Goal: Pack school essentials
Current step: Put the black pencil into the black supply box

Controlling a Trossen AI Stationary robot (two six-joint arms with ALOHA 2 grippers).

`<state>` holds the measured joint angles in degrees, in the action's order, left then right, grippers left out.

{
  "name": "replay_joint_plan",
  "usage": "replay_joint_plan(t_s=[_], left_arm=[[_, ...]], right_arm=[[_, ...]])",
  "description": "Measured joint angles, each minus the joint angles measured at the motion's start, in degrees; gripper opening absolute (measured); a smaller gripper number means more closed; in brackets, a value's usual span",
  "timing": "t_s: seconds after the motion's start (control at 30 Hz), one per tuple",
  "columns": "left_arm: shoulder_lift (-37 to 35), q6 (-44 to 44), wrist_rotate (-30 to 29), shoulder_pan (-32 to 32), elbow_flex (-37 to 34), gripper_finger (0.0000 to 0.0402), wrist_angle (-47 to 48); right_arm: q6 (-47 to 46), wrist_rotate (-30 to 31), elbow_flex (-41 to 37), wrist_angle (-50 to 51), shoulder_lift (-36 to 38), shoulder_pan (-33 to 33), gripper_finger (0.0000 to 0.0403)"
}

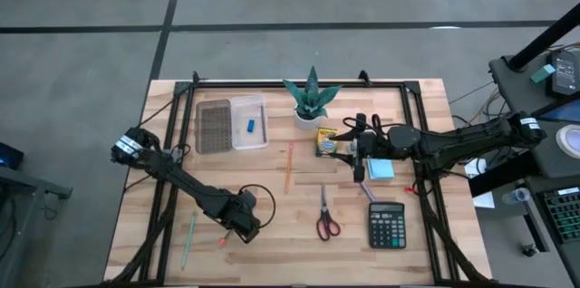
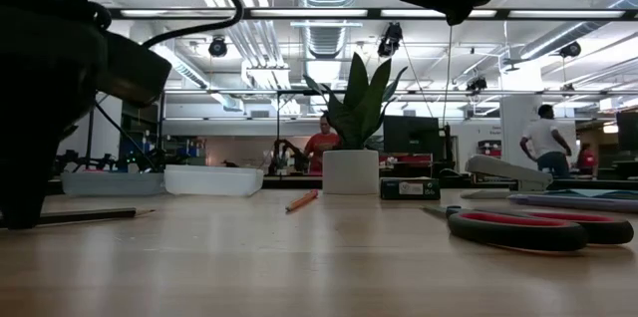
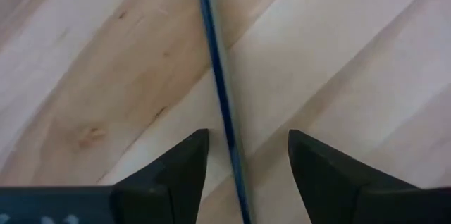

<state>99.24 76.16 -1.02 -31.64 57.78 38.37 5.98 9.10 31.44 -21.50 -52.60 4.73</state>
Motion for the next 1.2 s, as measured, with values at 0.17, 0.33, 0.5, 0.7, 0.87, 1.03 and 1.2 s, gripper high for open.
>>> replay_joint_plan(t_s=[0.17,0.33,0.5,0.7,0.87,1.03,1.2], left_arm=[[2.16,-0.02,-0.19,0.00,0.52,0.0161,0.56],[2.17,0.40,-1.13,-0.04,0.55,0.0109,1.42],[2.30,3.04,-2.12,-0.07,0.44,0.0043,2.23],[2.36,4.52,-2.91,-0.08,0.55,0.0008,2.19],[1.50,4.52,-3.96,-0.09,1.64,0.0004,3.08],[-2.33,4.63,-9.06,1.12,2.21,0.0003,2.58],[-7.90,4.34,-10.21,4.29,2.20,0.0002,2.95]], right_arm=[[0.12,0.02,-0.04,-0.01,0.00,0.00,0.0194],[0.24,0.02,-0.04,0.00,0.00,0.00,0.0194],[0.26,0.01,-0.04,0.00,0.00,0.00,0.0194],[0.66,0.01,-0.04,0.00,0.00,0.00,0.0194],[0.66,0.02,-0.04,0.00,0.00,0.00,0.0194],[0.66,0.02,-0.04,-0.02,0.02,0.00,0.0194],[0.66,0.02,-0.04,-0.01,0.04,0.00,0.0194]])
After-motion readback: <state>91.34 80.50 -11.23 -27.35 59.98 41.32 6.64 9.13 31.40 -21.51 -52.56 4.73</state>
